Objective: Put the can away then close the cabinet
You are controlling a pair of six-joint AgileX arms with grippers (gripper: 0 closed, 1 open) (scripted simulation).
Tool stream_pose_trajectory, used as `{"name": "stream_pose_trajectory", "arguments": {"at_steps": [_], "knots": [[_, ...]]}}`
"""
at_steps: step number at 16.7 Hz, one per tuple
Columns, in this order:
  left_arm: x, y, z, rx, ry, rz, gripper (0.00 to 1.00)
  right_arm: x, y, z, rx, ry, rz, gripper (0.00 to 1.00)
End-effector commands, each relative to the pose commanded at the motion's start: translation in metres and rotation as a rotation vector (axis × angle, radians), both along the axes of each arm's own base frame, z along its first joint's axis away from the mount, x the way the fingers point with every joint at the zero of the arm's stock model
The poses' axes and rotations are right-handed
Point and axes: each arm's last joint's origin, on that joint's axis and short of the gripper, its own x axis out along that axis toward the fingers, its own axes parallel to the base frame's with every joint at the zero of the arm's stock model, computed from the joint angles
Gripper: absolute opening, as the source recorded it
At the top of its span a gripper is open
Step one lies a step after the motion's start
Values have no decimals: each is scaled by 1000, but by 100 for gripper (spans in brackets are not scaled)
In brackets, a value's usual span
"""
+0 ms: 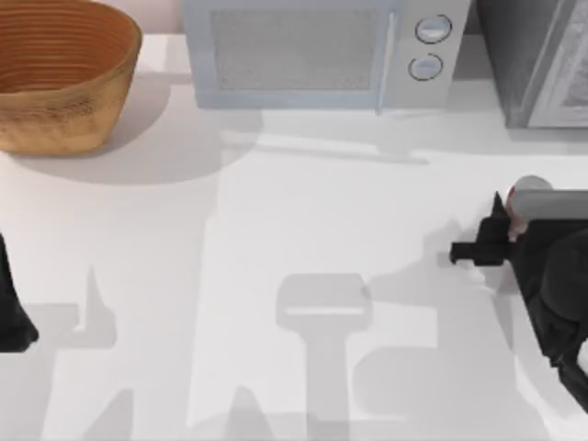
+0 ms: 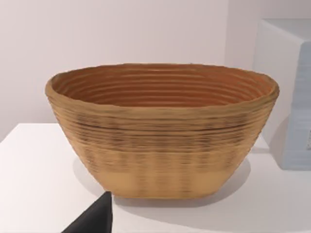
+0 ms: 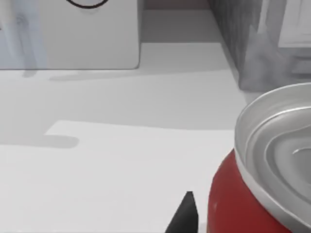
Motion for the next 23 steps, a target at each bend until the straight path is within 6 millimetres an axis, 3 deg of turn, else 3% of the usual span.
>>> {"name": "stream_pose_trajectory", "arguments": {"at_steps": [5,8,14,19,23], "knots": [[0,0,0,0,0,0,100,0,0,1,1,0,0,0],[0,0,0,0,0,0,100,4,2,13,0,-8,1,0],[0,0,0,0,0,0,100,14,4,73,-11,10,-3,0],[0,0,0,0,0,0,100,5,2,131,-7,13,-1,0],[0,0,0,0,0,0,100,0,0,150,1,0,0,0]]}}
